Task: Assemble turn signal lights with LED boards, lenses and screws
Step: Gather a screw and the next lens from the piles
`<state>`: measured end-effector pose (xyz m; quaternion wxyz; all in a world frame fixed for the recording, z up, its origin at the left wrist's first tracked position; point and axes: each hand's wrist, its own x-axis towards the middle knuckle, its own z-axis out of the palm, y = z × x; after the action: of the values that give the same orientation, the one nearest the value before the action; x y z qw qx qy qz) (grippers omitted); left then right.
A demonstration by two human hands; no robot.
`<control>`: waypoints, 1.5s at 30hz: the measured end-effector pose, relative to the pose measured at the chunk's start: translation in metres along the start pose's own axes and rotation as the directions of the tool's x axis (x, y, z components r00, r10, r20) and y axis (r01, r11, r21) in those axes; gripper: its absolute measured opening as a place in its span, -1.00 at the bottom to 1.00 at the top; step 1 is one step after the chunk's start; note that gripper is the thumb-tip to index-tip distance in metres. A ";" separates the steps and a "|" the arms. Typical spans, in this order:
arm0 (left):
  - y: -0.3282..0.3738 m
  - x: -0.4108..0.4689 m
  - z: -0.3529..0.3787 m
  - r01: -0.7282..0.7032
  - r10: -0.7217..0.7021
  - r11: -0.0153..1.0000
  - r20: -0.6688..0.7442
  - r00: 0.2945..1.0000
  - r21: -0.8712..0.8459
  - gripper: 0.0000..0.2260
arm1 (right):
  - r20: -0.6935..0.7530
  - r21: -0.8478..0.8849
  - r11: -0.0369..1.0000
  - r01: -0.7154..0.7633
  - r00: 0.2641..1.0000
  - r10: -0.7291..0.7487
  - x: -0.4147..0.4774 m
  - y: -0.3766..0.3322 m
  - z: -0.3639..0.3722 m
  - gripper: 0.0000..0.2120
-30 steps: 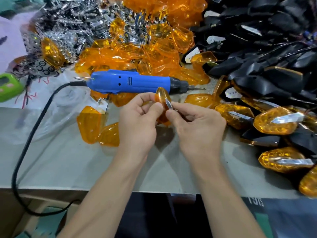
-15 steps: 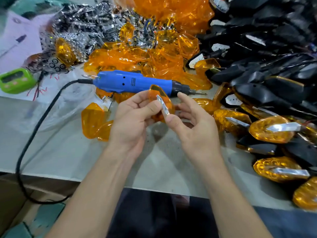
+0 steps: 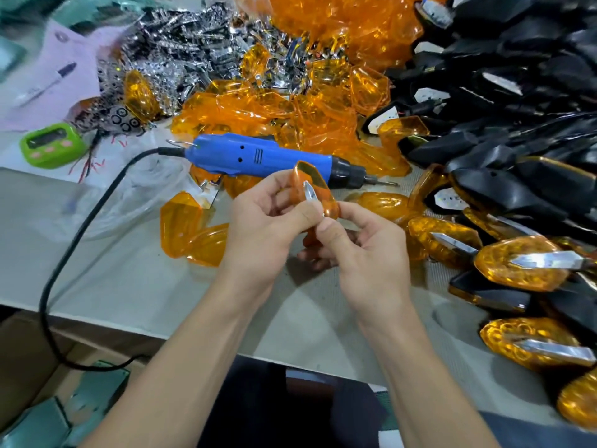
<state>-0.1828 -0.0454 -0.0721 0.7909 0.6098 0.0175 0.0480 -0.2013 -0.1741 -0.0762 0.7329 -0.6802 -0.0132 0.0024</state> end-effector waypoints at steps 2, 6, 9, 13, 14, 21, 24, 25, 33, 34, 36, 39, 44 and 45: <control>0.001 0.000 -0.001 0.002 -0.002 1.000 -0.024 1.000 -0.003 -0.78 | 0.059 -0.026 0.999 -0.038 0.997 0.040 0.001 -0.002 -0.003 -0.86; -0.001 -0.004 -0.002 -0.013 0.021 0.997 -0.096 0.995 0.077 -0.73 | 0.095 -0.081 0.996 -0.030 0.995 0.037 0.000 -0.004 -0.006 -0.70; -0.004 -0.015 -0.001 -0.096 0.151 0.911 -0.108 0.983 0.401 -0.46 | 0.033 -0.312 0.949 0.039 0.999 -0.030 -0.007 -0.004 -0.002 -0.66; 0.001 -0.023 0.002 -0.178 0.280 0.543 0.023 0.960 0.821 -0.59 | 0.031 -0.792 0.574 0.207 0.953 -0.300 -0.010 -0.011 -0.002 -0.78; 0.003 -0.025 0.000 -0.171 0.286 0.490 0.028 0.958 0.855 -0.63 | 0.055 -0.821 0.526 0.220 0.948 -0.312 -0.009 -0.011 -0.003 -0.75; 0.023 -0.008 -0.079 -0.304 0.299 0.199 0.238 0.924 0.931 -0.42 | 0.035 -0.690 0.723 0.044 0.999 -0.027 -0.003 -0.017 -0.009 -0.65; 0.018 0.005 -0.096 -0.297 0.250 0.128 0.259 0.933 0.946 -0.39 | 0.097 -0.677 0.736 0.011 0.993 0.074 0.007 -0.026 -0.004 -0.68; 0.017 0.009 -0.096 -0.299 0.271 0.113 0.260 0.927 0.948 -0.39 | 0.133 -0.723 0.691 0.024 0.985 0.106 0.010 -0.028 -0.002 -0.68; 0.027 0.026 -0.091 -0.346 0.563 0.270 0.144 0.814 0.899 -0.67 | 0.181 -0.944 0.311 0.110 0.961 0.208 0.053 -0.074 0.005 -0.69; 0.033 0.031 -0.088 -0.347 0.582 0.307 0.113 0.805 0.886 -0.70 | 0.185 -0.933 0.335 0.129 0.972 0.142 0.065 -0.081 0.011 -0.76; 0.045 0.047 -0.079 -0.319 0.582 0.373 0.048 0.811 0.871 -0.74 | 0.178 -0.891 0.425 0.160 0.984 0.005 0.093 -0.092 0.026 -0.82; 0.058 0.073 -0.069 -0.229 0.519 0.409 -0.018 0.855 0.883 -0.80 | 0.154 -0.896 0.416 0.156 0.987 -0.038 0.134 -0.093 0.053 -0.83; 0.067 0.102 -0.074 -0.107 0.397 0.390 -0.062 0.916 0.915 -0.86 | 0.226 -0.899 0.378 0.222 0.974 -0.036 0.179 -0.081 0.085 -0.77; 0.070 0.109 -0.076 -0.077 0.362 0.374 -0.069 0.930 0.924 -0.87 | 0.233 -0.889 0.392 0.236 0.971 -0.058 0.187 -0.079 0.091 -0.74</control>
<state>-0.0848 0.0560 -0.0209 0.3074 0.9247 0.0624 0.2157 -0.0175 -0.0850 0.0122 0.2376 -0.9622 -0.1326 -0.0144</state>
